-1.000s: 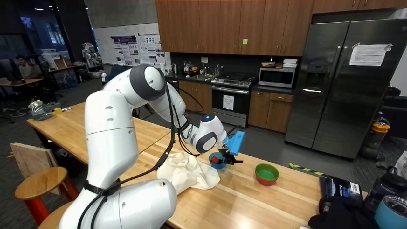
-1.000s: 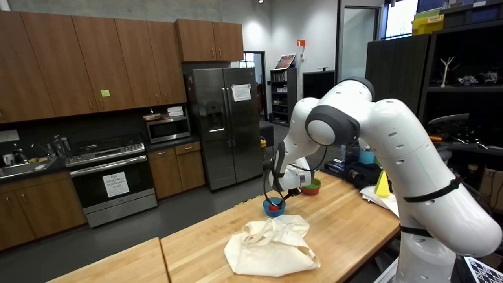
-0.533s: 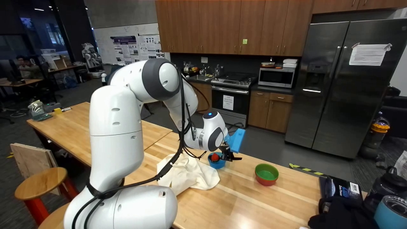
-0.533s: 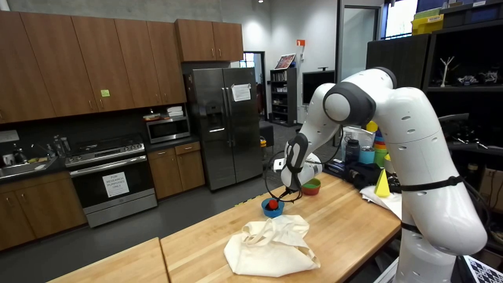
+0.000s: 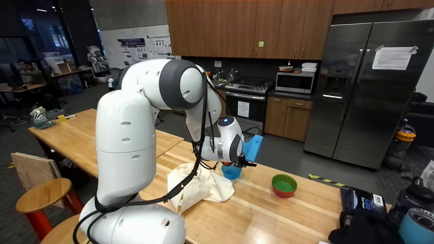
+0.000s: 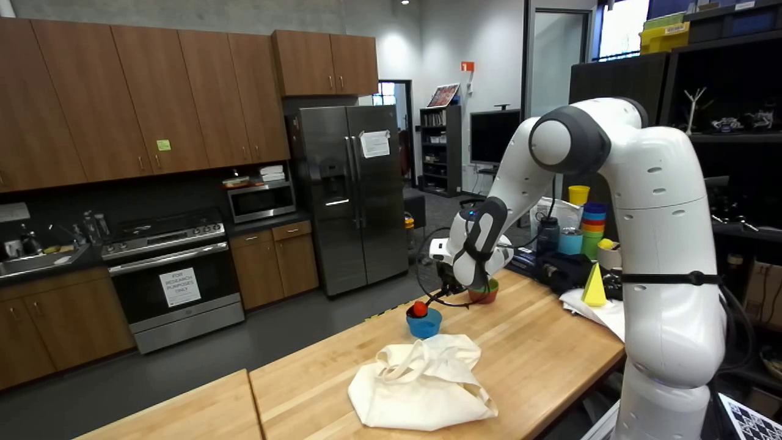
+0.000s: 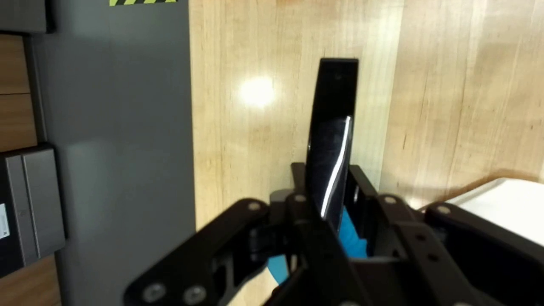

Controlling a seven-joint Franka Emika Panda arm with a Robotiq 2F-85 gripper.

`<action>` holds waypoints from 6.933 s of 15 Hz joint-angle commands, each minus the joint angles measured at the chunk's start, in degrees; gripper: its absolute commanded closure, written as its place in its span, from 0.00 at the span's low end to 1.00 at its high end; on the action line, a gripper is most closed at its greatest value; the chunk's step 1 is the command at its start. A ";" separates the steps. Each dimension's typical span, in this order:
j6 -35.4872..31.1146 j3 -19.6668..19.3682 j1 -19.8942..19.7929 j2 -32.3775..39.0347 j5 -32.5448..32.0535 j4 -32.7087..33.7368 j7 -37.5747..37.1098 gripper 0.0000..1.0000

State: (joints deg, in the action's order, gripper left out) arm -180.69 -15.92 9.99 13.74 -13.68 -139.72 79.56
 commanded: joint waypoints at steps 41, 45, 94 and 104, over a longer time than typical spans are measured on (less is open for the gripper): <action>-10.55 18.16 -48.99 -8.91 -4.80 -11.97 -15.03 0.94; -10.17 19.22 -52.34 -7.53 -4.98 -10.55 -16.16 0.94; 17.30 -7.06 -19.71 8.54 -23.51 17.23 -35.99 0.94; 32.00 -4.41 -17.05 6.71 -47.95 20.66 -51.59 0.94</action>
State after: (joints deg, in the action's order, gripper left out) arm -156.03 -21.33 -7.91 22.00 -54.91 -120.18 31.71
